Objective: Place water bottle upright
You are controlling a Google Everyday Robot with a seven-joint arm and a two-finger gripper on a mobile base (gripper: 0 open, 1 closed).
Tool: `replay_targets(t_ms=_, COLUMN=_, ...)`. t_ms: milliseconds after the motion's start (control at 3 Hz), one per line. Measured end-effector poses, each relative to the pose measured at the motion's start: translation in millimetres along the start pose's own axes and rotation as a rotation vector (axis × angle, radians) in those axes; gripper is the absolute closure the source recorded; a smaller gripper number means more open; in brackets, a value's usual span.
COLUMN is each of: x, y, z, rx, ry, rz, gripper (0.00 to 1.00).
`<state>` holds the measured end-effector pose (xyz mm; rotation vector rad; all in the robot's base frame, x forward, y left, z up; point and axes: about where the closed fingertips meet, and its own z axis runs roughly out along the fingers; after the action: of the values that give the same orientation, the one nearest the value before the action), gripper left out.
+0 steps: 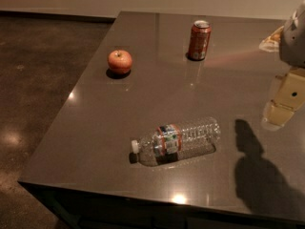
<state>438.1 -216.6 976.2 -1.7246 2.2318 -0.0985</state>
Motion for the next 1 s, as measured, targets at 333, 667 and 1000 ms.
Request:
replay_targets(t_ms=333, x=-0.4, y=-0.1, z=-0.4, rx=0.002, ry=-0.001, rz=-0.001, gripper=0.00)
replay_targets(t_ms=667, x=-22.9, y=6.4, z=10.9, rx=-0.005, ry=-0.016, rz=-0.056, gripper=0.00)
replay_targets(t_ms=1000, x=-54.6, y=15.3, z=32.9, rx=-0.016, ry=-0.027, rz=-0.134, gripper=0.00)
